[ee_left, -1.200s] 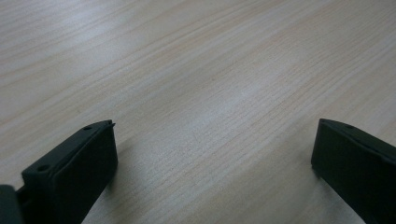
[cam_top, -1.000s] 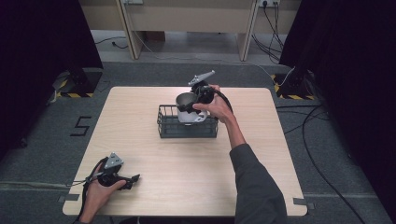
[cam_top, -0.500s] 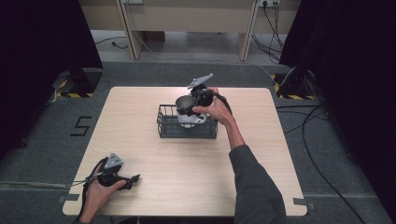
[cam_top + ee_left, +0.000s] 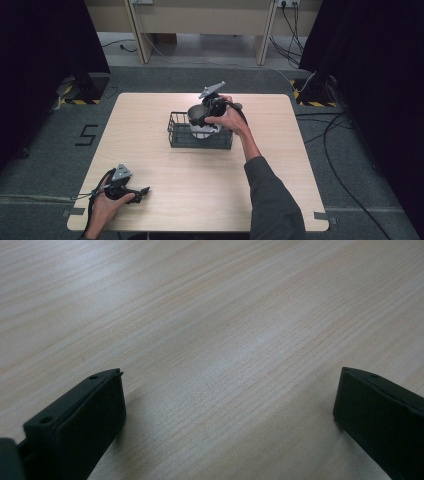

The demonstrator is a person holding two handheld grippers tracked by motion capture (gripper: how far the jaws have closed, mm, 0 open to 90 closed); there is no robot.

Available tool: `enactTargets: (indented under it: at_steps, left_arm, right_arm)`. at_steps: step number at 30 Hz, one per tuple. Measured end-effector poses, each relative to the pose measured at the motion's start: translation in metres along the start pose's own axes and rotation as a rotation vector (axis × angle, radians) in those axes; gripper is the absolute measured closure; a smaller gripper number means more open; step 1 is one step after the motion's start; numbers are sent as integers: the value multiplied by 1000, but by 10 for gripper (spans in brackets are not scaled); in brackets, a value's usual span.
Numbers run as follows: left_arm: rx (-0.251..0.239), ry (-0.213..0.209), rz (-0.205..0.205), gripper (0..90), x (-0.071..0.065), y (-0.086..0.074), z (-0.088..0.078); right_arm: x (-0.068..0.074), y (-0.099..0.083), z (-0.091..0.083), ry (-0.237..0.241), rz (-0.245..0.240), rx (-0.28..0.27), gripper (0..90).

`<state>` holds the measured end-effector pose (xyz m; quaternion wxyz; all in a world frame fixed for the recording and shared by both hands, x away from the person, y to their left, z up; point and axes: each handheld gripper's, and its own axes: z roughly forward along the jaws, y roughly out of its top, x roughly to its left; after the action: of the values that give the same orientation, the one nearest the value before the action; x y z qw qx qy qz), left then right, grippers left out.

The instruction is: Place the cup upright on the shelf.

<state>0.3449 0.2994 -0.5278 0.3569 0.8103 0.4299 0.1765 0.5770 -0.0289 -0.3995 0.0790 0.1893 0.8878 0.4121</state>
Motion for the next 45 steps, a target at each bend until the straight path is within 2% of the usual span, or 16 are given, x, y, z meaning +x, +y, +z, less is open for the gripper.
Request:
enactTargets:
  at_steps: [20,25,34,38,45]
  left_arm:
    - [2,-1,1,0,0,0,0]
    - [1,-1,0,0,0,0,0]
    - [0,-1,0,0,0,0,0]
    - [0,-1,0,0,0,0,0]
    - [0,-1,0,0,0,0,0]
  right_arm:
    - [0,-1,-2,4,-18,-7,56]
    - [1,2,-1,6,-59,14,56]
    - [4,4,-3,-8,-63,47,56]
    - [7,10,-3,-28,-73,90,56]
    - [9,11,-4,-39,-77,103,56]
